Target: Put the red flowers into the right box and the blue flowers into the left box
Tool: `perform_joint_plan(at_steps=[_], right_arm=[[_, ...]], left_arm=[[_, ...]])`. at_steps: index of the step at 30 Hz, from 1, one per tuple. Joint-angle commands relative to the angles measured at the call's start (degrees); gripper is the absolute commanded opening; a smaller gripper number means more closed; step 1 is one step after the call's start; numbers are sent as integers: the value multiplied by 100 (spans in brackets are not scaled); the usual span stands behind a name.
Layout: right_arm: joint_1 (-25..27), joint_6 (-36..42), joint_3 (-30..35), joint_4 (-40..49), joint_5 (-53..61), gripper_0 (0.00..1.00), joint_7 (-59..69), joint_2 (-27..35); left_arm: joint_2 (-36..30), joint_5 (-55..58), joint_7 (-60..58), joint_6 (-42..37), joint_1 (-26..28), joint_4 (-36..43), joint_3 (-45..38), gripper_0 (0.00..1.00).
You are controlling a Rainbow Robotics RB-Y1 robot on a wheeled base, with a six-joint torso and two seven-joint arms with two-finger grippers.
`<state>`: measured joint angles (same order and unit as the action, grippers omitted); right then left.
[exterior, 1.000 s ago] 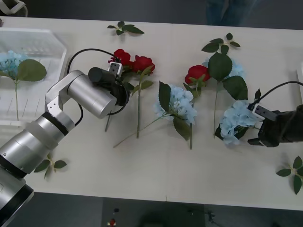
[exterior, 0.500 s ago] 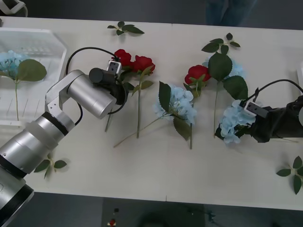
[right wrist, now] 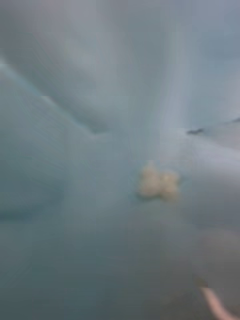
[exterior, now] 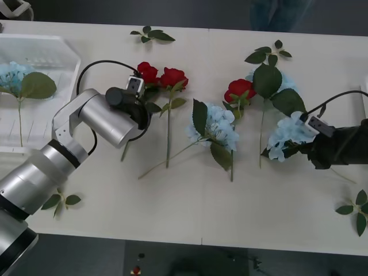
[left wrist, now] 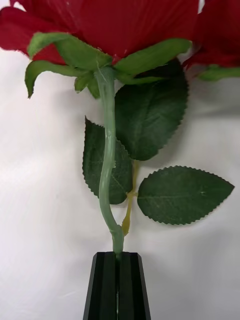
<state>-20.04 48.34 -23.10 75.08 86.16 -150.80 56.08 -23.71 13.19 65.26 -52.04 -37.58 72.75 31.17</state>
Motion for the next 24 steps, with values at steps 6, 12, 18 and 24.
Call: perform_joint_plan(at_steps=[6, 12, 18, 24], right_arm=[[-44, 589, 323, -274, 3038, 0, 121, 1150], [-44, 1028, 473, -450, 4919, 0, 191, 1344], [27, 1063, 473, -441, 6334, 0, 314, 1133], [18, 1046, 763, -133, 6598, 0, 217, 430]], left_arm=[[-933, -18, 31, 308, 971, 1137, -32, 0], [-1584, 325, 48, 370, 1499, 2051, -32, 5], [-1654, 518, 66, 449, 1499, 2156, -23, 66], [-1645, 615, 66, 449, 1411, 2314, -137, 66]])
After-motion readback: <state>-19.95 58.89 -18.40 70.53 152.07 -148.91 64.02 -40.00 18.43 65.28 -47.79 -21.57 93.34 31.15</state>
